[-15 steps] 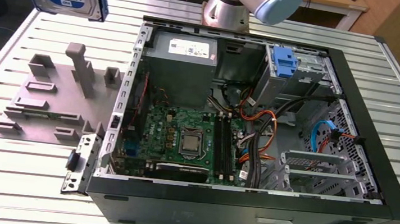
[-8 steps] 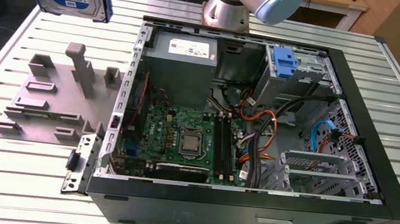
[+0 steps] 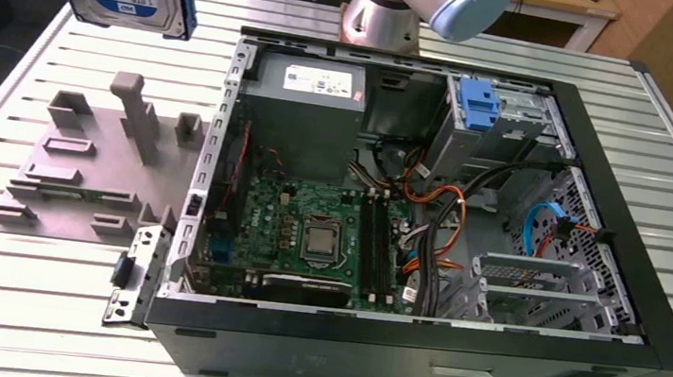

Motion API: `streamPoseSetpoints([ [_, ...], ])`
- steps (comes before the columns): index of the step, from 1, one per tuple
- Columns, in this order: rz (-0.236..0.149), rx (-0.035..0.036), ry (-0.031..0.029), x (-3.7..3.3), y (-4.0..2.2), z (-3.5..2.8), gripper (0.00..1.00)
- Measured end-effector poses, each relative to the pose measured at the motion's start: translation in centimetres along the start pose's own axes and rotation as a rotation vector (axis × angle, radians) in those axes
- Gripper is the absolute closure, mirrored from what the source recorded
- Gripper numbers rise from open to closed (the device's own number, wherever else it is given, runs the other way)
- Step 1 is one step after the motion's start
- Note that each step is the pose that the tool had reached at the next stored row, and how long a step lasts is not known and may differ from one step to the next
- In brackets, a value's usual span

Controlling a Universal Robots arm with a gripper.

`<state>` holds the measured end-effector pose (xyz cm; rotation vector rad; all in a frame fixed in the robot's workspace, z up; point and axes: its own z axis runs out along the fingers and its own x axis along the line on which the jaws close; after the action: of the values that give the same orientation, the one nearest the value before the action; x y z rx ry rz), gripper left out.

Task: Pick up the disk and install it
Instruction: 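Pick up the disk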

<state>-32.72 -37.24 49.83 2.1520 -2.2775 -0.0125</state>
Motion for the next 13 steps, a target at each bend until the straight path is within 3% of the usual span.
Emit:
streamPoseSetpoints([
  [13, 0.003, 0.0000, 0.0000, 0.03, -1.13, -0.01, 0.64],
])
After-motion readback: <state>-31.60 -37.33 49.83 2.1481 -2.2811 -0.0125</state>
